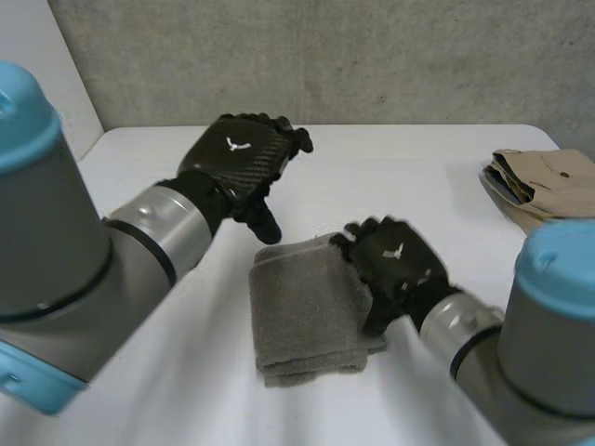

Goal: Fold the laundry.

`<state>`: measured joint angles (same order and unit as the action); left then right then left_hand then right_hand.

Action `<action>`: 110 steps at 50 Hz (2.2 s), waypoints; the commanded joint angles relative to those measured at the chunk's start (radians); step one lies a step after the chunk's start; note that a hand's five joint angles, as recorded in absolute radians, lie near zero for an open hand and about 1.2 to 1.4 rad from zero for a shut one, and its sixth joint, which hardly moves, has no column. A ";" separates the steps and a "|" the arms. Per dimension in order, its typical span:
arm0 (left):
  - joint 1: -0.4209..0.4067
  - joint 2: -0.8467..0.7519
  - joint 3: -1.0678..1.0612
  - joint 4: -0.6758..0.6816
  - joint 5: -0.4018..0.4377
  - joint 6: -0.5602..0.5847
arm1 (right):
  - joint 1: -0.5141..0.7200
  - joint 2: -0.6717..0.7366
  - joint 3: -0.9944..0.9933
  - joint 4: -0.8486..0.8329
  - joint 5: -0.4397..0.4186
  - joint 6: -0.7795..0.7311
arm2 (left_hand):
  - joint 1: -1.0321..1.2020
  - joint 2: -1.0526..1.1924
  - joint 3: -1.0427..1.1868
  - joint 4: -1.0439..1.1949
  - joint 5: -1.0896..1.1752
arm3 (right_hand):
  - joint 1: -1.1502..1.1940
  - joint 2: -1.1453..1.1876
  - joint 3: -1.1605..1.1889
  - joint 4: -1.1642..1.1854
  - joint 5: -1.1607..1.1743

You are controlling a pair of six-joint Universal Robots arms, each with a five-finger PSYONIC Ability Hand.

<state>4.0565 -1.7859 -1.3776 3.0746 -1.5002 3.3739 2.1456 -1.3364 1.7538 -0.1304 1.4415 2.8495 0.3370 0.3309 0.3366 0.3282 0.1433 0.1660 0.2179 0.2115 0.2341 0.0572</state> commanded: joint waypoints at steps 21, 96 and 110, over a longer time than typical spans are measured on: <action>0.081 -0.029 0.060 -0.134 0.098 -0.096 | 0.160 0.255 0.073 -0.299 0.091 -0.032 | 0.012 0.018 0.012 0.020 0.031 | 0.027 -0.024 -0.018 -0.041 -0.038; 0.081 -0.040 0.048 -0.129 0.098 -0.128 | -0.510 0.430 -0.284 -0.193 -0.164 -0.320 | 0.020 0.026 0.021 0.029 0.039 | 1.230 1.178 1.185 1.162 1.165; 0.082 -0.046 0.046 -0.129 0.095 -0.128 | -0.530 0.526 -0.666 -0.193 -0.311 -0.380 | 0.020 0.026 0.021 0.029 0.039 | 1.230 1.178 1.185 1.162 1.165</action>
<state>4.1373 -1.8315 -1.3304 2.9453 -1.4040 3.2459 1.6141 -0.8384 1.2769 -0.3222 1.1458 2.4373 0.3370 0.3309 0.3366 0.3282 0.1433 0.8944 1.1462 1.1174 1.1750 0.9010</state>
